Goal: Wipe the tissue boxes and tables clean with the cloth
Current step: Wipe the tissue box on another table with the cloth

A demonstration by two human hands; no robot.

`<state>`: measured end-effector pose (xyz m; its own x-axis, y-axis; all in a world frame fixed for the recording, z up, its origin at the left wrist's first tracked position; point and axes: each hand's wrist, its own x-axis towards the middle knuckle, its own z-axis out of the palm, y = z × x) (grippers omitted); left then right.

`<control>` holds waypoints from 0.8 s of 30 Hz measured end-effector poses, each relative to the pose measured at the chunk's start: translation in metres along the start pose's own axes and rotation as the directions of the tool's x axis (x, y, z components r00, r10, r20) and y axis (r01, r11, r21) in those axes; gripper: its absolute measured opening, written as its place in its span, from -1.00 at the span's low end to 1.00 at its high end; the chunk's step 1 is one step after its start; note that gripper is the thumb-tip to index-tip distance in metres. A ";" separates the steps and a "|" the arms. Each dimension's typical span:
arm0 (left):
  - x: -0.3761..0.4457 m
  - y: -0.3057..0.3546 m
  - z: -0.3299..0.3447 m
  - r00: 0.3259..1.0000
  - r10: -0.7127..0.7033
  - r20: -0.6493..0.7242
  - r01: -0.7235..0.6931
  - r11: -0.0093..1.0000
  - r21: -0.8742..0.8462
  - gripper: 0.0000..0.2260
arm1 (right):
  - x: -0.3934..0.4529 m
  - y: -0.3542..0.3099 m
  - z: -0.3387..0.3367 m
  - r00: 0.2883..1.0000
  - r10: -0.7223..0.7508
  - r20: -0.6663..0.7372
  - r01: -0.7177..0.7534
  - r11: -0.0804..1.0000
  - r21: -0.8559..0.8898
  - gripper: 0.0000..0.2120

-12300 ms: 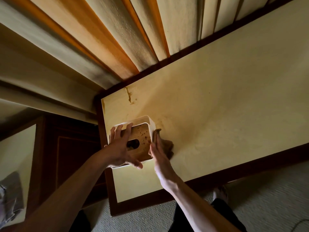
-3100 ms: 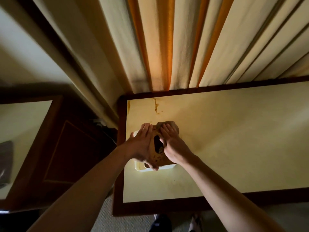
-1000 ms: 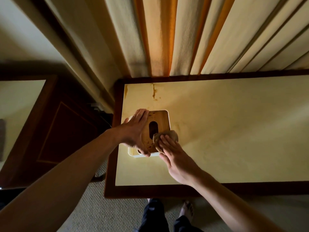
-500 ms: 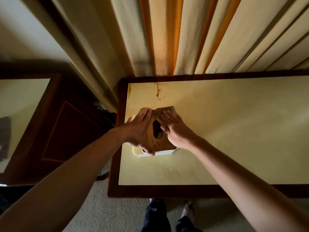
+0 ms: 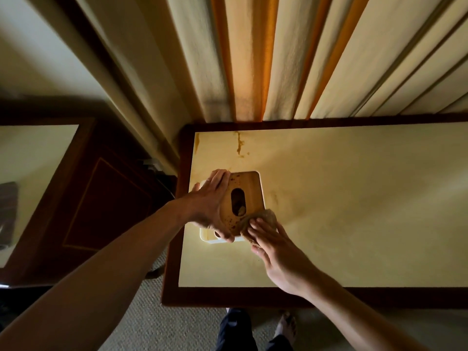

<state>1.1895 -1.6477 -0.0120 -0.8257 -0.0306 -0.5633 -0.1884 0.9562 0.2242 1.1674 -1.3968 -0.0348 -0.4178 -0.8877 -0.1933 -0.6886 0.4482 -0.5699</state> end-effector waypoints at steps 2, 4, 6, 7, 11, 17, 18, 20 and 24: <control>0.000 -0.001 0.001 1.000 -0.003 -0.024 0.003 1.000 0.012 0.48 | 0.001 -0.003 -0.010 0.999 0.006 0.042 -0.011 0.993 0.114 -0.56; -0.001 0.000 0.003 0.999 -0.008 -0.043 0.009 1.000 0.019 0.48 | -0.001 -0.009 -0.025 0.995 0.078 0.058 -0.093 0.946 0.312 -0.59; -0.001 0.000 0.008 0.998 -0.031 -0.054 0.032 0.999 0.002 0.48 | -0.001 -0.010 -0.037 0.983 0.182 -0.035 -0.138 0.847 0.513 -0.66; -0.001 0.000 0.011 0.996 -0.050 -0.075 0.048 0.998 -0.029 0.49 | 0.001 -0.008 -0.042 0.966 0.231 -0.119 -0.124 0.812 0.571 -0.68; -0.005 0.005 0.023 0.960 -0.220 -0.173 0.184 0.962 -0.200 0.45 | 0.011 0.010 -0.051 0.874 0.413 -0.254 -0.112 0.682 0.723 -0.70; -0.014 0.045 0.039 0.780 -0.546 -0.306 0.385 0.804 -0.452 0.43 | 0.024 0.023 -0.057 0.787 0.519 -0.335 -0.200 0.727 0.657 -0.70; -0.013 0.054 0.041 0.743 -0.596 -0.305 0.407 0.764 -0.501 0.43 | 0.026 0.023 -0.057 0.777 0.541 -0.321 -0.236 0.723 0.649 -0.69; -0.012 0.071 0.043 0.662 -0.696 -0.278 0.454 0.668 -0.590 0.43 | 0.028 0.022 -0.059 0.775 0.566 -0.282 -0.300 0.722 0.624 -0.69; -0.007 0.099 0.040 0.531 -0.826 -0.191 0.514 0.493 -0.703 0.43 | 0.029 0.024 -0.059 0.776 0.551 -0.306 -0.321 0.763 0.561 -0.68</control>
<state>1.1977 -1.5407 -0.0181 -0.3843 -0.8614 -0.3323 -0.8904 0.2507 0.3798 1.1034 -1.4058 -0.0075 -0.8854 -0.4097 -0.2198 -0.0591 0.5681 -0.8208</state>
